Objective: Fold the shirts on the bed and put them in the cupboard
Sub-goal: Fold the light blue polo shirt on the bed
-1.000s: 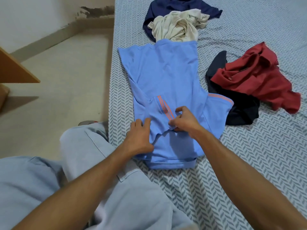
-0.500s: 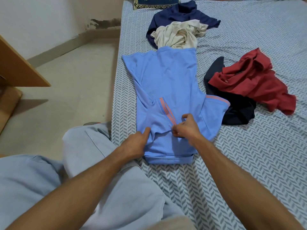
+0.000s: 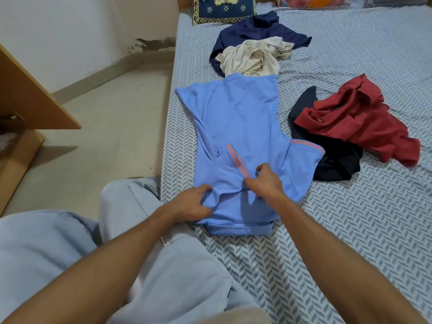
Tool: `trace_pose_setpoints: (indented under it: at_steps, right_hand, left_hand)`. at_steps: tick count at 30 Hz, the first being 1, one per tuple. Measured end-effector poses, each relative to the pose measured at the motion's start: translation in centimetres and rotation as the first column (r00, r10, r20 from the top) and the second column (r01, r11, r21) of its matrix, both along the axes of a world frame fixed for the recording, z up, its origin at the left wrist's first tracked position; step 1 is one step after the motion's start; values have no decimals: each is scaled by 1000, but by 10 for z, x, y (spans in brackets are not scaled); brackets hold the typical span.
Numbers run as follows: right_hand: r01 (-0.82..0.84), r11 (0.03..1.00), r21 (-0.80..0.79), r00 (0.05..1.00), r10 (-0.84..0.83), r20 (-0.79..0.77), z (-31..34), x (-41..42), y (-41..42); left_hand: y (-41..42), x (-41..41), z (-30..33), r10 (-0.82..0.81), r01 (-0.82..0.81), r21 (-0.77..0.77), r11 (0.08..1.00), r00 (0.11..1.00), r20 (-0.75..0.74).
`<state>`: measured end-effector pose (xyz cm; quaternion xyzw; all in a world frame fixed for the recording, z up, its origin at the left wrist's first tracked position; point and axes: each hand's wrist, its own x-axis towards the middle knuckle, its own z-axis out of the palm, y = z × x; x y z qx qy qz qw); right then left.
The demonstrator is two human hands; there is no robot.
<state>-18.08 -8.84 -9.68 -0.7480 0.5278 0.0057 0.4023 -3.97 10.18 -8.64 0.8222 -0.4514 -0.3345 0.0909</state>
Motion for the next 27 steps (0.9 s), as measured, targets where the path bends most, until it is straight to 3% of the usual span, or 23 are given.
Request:
trace_pose_setpoints:
  at_steps: [6,9,14,18,23,27]
  right_hand:
    - [-212,901,-378,977,181,-117,17,43,-17]
    - [-325,837,-441,943,323,-83,23,85,-30]
    - [-466,824,-321,877,479,-43,19,170,-55]
    - [-479,857,-188,877,472,-87,-3,218,-64]
    - [-434,873,-222,901,414,-130,-25,246,-63]
    - [-407,887,-220,911,412,-25,-25,255,-61]
  left_hand:
    - [-34,55,-4,363,-410,-185,893,900,-240]
    - [-61,93,-5,474,-544,-196,816,823,-313]
    - [-116,169,-13,623,-714,-171,679,684,-380]
    - [-160,231,-28,689,-795,-209,569,600,-405]
    - [-217,305,-41,714,-861,-226,456,505,-485]
    - [-255,345,-39,750,-897,-234,375,442,-492]
